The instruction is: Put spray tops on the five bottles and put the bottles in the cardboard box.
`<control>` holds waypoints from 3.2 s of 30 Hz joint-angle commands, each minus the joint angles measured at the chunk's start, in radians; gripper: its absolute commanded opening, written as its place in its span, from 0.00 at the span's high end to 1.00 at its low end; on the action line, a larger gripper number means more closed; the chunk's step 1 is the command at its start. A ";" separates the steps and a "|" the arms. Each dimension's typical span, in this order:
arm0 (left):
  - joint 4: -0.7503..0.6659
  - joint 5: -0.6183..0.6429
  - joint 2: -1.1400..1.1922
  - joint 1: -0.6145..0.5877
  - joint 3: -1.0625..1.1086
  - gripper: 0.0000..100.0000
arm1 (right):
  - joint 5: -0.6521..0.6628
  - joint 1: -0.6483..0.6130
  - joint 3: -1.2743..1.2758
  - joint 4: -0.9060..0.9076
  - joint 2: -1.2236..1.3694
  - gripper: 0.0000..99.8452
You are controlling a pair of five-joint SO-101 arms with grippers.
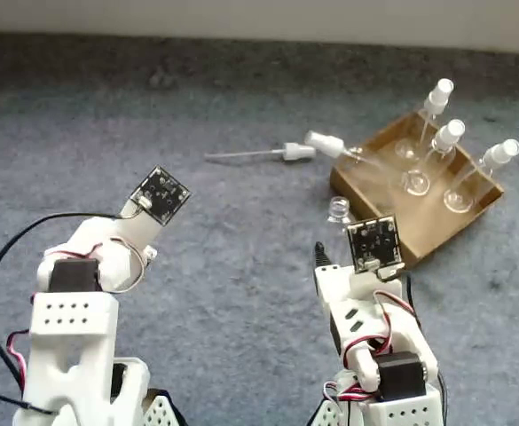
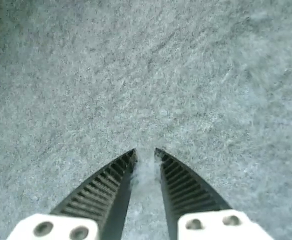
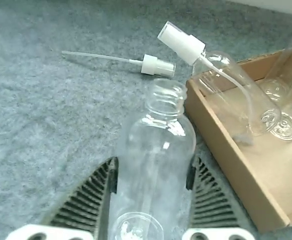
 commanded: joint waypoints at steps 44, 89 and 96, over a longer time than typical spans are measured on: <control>0.094 -0.425 1.000 0.325 -1.038 0.90 | -0.009 0.252 0.010 -0.025 -0.111 0.92; -0.187 -0.201 2.029 0.516 -2.051 0.96 | -0.008 0.263 0.013 -0.025 -0.111 0.92; -0.107 -0.201 2.043 0.513 -2.061 0.99 | -0.005 0.262 0.038 -0.033 -0.111 0.92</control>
